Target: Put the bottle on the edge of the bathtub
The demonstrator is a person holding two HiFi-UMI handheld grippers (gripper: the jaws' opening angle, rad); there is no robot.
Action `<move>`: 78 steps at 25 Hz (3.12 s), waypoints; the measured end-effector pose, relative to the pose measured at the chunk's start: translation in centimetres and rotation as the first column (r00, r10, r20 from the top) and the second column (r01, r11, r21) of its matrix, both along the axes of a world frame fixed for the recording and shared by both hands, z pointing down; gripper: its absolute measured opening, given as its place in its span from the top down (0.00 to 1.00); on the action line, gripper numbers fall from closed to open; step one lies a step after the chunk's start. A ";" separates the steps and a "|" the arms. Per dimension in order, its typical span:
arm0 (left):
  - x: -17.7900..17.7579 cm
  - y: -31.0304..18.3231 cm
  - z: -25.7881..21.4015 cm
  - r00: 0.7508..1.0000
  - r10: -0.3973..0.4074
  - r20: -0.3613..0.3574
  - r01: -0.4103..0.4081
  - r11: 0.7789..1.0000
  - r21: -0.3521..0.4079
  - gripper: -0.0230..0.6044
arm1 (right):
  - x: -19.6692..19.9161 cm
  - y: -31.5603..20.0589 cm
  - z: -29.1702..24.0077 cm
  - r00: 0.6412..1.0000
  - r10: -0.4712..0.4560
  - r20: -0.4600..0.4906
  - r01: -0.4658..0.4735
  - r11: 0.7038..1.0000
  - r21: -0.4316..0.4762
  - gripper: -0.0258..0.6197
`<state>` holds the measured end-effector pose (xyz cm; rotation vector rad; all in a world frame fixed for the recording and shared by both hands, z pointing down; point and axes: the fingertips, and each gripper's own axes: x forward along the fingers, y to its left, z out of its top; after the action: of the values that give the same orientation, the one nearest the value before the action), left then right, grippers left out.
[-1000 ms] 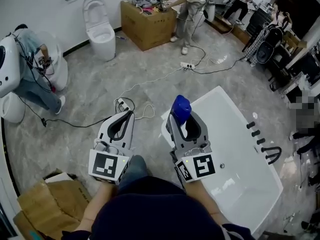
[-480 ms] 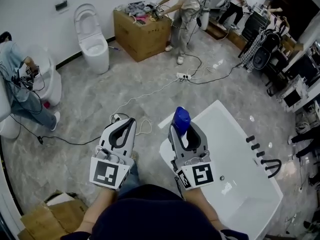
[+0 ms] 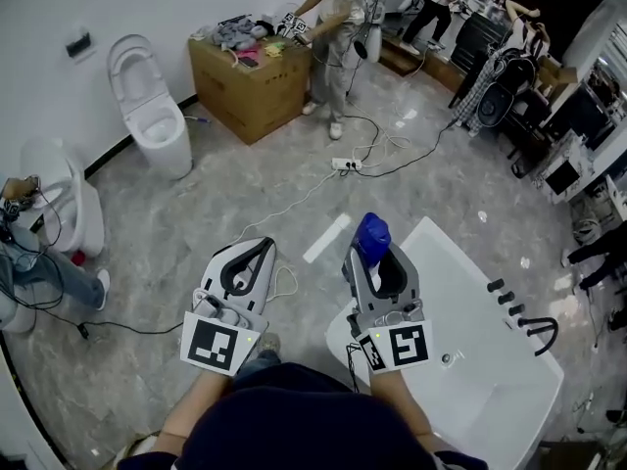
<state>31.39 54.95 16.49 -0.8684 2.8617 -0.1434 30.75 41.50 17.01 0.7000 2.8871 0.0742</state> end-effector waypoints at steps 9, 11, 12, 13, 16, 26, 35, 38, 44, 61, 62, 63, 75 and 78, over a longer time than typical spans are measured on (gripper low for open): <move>-6.9 0.6 2.1 0.990 0.139 -0.030 -0.139 0.990 -0.002 0.93 | -5.1 0.5 1.4 0.992 0.123 -0.017 -0.123 0.992 -0.013 0.71; -7.6 0.4 2.4 0.987 0.159 -0.040 -0.158 0.987 0.009 0.93 | -5.4 0.3 1.6 0.989 0.142 -0.030 -0.142 0.990 -0.005 0.71; -7.9 0.3 2.4 0.985 0.169 -0.043 -0.168 0.986 0.012 0.93 | -5.5 0.1 1.6 0.988 0.154 -0.033 -0.154 0.988 -0.002 0.71; -8.1 0.1 2.5 0.983 0.179 -0.047 -0.179 0.984 0.013 0.93 | -5.6 -0.1 1.7 0.986 0.165 -0.035 -0.165 0.986 -0.002 0.71; -9.0 -0.3 2.9 0.977 0.207 -0.055 -0.207 0.978 0.011 0.93 | -6.5 -0.4 1.8 0.981 0.190 -0.036 -0.190 0.982 -0.002 0.71; -17.6 -4.4 2.6 0.967 0.251 -0.047 -0.249 0.968 0.031 0.93 | -14.8 -4.8 0.5 0.972 0.234 0.018 -0.234 0.972 0.002 0.71; -31.3 -15.0 1.1 0.938 0.344 -0.049 -0.342 0.939 0.045 0.93 | -26.8 -14.4 0.2 0.951 0.309 0.014 -0.310 0.951 0.019 0.71; -35.1 -19.3 1.0 0.927 0.373 -0.044 -0.372 0.928 0.033 0.93 | -30.2 -18.8 0.5 0.941 0.337 0.015 -0.338 0.941 0.021 0.71; -40.0 -26.5 0.9 0.902 0.431 -0.030 -0.431 0.902 0.025 0.93 | -34.6 -25.8 1.3 0.922 0.388 0.010 -0.388 0.922 0.007 0.71; -43.0 -47.9 6.5 0.565 0.813 -0.137 -0.820 0.573 0.018 0.93 | -29.7 -42.7 5.6 0.621 0.782 -0.049 -0.782 0.623 0.032 0.71; -43.3 -49.7 6.7 0.522 0.842 -0.139 -0.848 0.529 0.016 0.93 | -29.8 -43.7 5.8 0.594 0.803 -0.046 -0.802 0.596 0.037 0.71; -43.5 -51.3 6.7 0.478 0.868 -0.138 -0.875 0.484 0.014 0.93 | -30.1 -44.7 6.0 0.567 0.823 -0.045 -0.822 0.568 0.042 0.71; -45.9 -62.3 8.6 -0.020 0.977 -0.214 -1.000 -0.024 -0.019 0.93 | -34.5 -51.0 9.9 0.229 0.967 -0.114 -0.972 0.234 0.033 0.71; -49.0 -64.8 10.3 -0.096 0.967 -0.235 -0.994 -0.103 -0.018 0.93 | -38.0 -53.0 11.4 0.166 0.977 -0.133 -0.984 0.173 0.042 0.71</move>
<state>-17.63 -9.89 26.78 -2.8663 1.3370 -0.1454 -7.24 -11.46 28.41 -1.3998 2.8273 0.1024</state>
